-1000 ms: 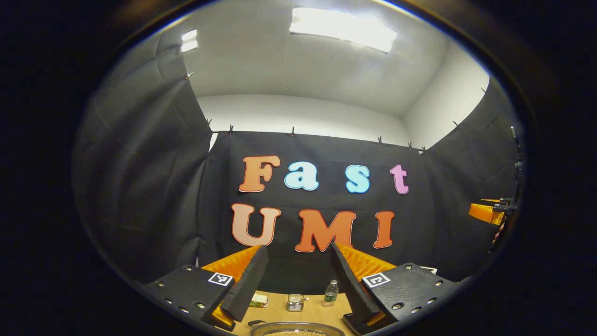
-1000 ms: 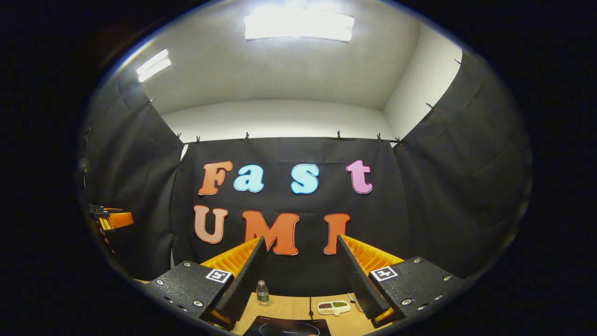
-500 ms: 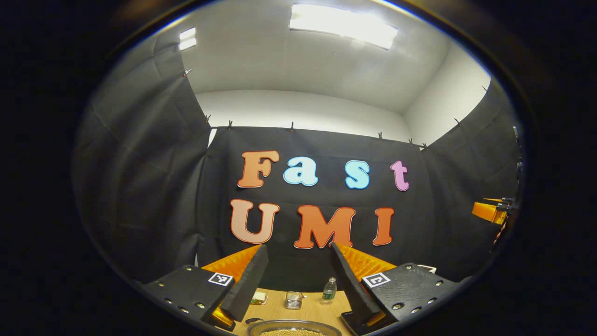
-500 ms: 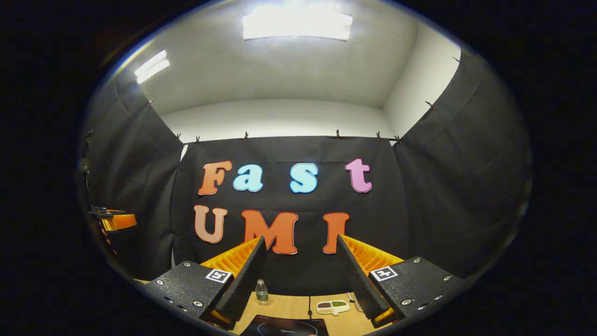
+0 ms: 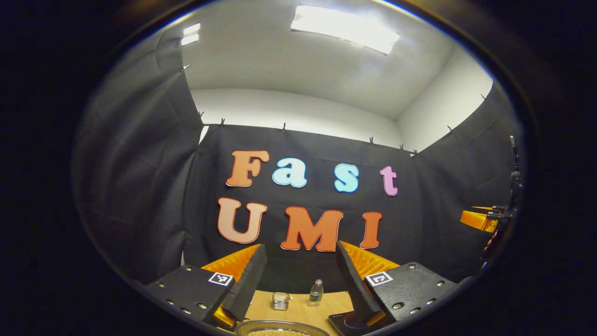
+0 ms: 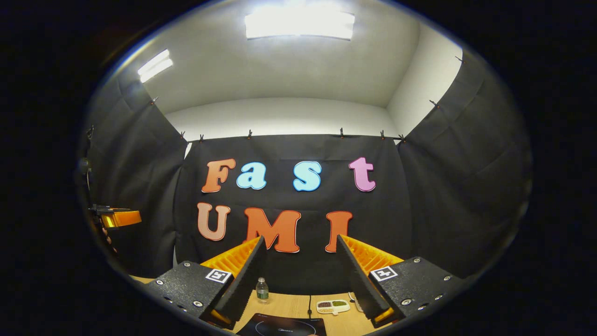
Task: First push the handle of the pot to place it horizontally, then grasp the pot with both hands and set it on the induction cooktop.
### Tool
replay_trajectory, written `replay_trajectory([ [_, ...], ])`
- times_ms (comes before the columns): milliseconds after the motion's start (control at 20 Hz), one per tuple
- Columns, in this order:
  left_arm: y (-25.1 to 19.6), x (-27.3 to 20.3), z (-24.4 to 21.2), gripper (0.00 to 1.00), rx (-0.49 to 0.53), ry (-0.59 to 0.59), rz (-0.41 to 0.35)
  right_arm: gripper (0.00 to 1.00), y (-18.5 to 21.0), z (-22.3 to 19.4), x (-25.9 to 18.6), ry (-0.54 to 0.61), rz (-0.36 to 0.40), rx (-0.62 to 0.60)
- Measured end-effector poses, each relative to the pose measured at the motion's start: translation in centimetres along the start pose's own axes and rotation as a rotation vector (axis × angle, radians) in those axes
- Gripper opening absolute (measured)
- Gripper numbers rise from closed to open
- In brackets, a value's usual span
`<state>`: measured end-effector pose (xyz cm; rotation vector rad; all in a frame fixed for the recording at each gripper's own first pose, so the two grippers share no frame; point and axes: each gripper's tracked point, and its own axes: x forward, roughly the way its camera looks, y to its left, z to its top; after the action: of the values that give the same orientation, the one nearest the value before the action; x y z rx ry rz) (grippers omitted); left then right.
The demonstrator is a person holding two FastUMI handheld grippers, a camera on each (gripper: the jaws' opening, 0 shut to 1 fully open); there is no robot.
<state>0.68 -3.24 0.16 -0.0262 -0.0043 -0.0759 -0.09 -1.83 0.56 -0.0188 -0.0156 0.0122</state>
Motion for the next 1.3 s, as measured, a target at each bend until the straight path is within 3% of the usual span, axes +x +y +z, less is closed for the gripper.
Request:
replay_trajectory([
  [200, -1.8, 0.2, -3.1, 0.34, -0.004, 0.071, -0.069, 0.93, 0.6, -1.0, 0.1, 0.007, 0.022, -0.016],
  [300, -1.7, 0.3, -5.4, 0.1, -0.006, 0.128, -0.059, 0.93, 0.8, -1.8, 0.2, 0.018, 0.028, -0.026],
  [350, -1.9, 0.3, -7.1, 0.05, -0.008, 0.173, -0.065, 0.93, 0.9, -2.2, 0.2, 0.026, 0.031, -0.03],
  [700, -3.8, -2.0, -20.5, 0.03, 0.05, 0.563, -0.14, 0.92, 0.9, -5.6, 0.2, 0.098, 0.057, -0.057],
  [950, -3.7, -6.3, -29.3, 0.03, 0.037, 0.834, -0.179, 0.93, 0.8, -8.4, -0.2, 0.145, 0.069, -0.074],
  [1300, -4.8, -12.6, -34.6, 0.03, -0.028, 1.112, -0.239, 0.92, 0.2, -12.3, -0.9, 0.188, 0.07, -0.082],
])
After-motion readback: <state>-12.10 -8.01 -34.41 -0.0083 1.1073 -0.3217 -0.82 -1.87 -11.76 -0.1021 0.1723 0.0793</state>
